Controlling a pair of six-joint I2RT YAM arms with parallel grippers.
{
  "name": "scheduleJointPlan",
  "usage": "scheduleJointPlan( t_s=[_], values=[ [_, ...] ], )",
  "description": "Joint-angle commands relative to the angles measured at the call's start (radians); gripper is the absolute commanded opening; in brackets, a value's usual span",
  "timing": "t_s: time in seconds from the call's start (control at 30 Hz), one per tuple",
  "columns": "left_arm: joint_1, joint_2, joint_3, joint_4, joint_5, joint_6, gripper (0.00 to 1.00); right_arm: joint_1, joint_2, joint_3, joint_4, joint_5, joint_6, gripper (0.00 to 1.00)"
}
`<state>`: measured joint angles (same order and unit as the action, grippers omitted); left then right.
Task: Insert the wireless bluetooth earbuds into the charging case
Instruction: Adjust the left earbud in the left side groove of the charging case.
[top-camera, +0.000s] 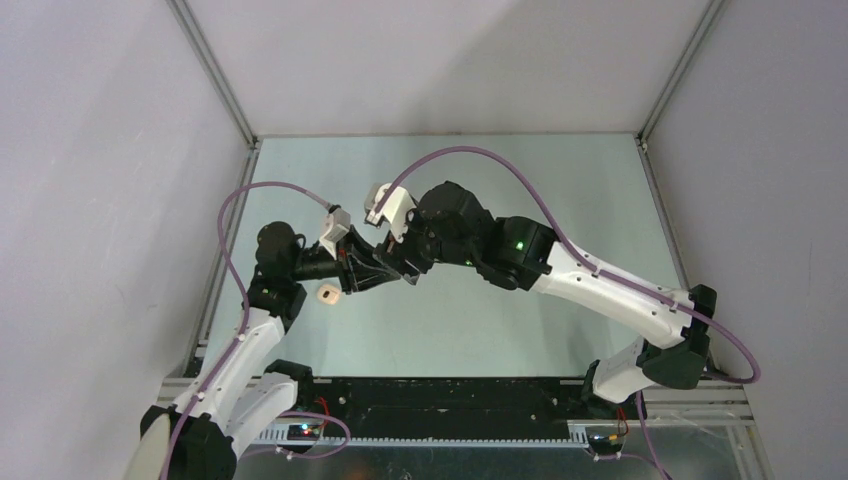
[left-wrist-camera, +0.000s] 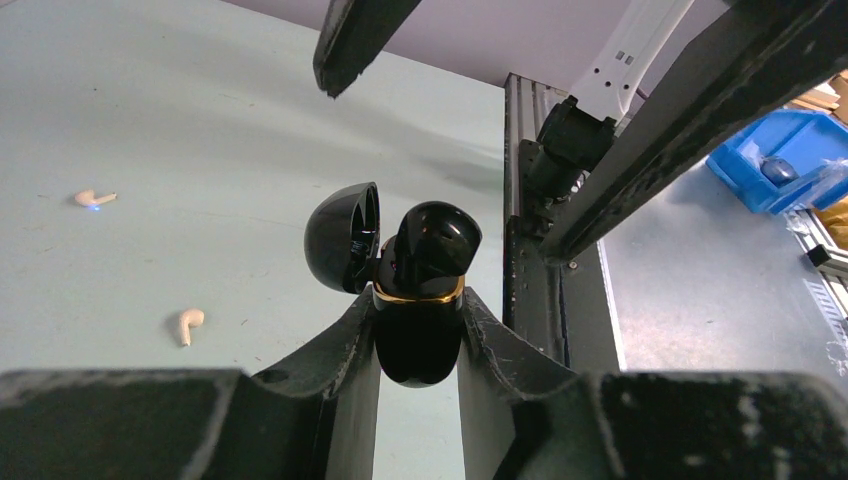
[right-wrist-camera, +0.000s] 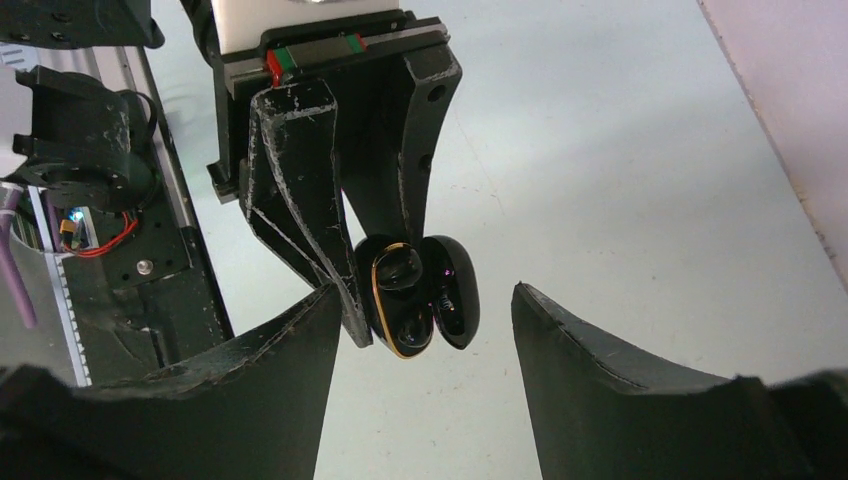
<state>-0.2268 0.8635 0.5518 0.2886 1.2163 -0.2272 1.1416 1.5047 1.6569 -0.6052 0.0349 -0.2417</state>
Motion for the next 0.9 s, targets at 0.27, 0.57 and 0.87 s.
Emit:
scheduleJointPlan(
  t_s=[0.27, 0.57, 0.87],
  values=[
    [0.005, -0.011, 0.045, 0.021, 0.015, 0.014, 0.00, -0.024, 0.026, 0.065, 0.035, 0.030, 0.056, 0.70],
    [0.005, -0.013, 0.044, 0.020, 0.017, 0.013, 0.00, -0.018, 0.035, 0.073, 0.032, 0.046, 0.059, 0.71],
    [0.006, -0.013, 0.046, 0.020, 0.019, 0.012, 0.00, -0.032, 0.018, 0.053, 0.038, 0.065, 0.046, 0.71]
  ],
)
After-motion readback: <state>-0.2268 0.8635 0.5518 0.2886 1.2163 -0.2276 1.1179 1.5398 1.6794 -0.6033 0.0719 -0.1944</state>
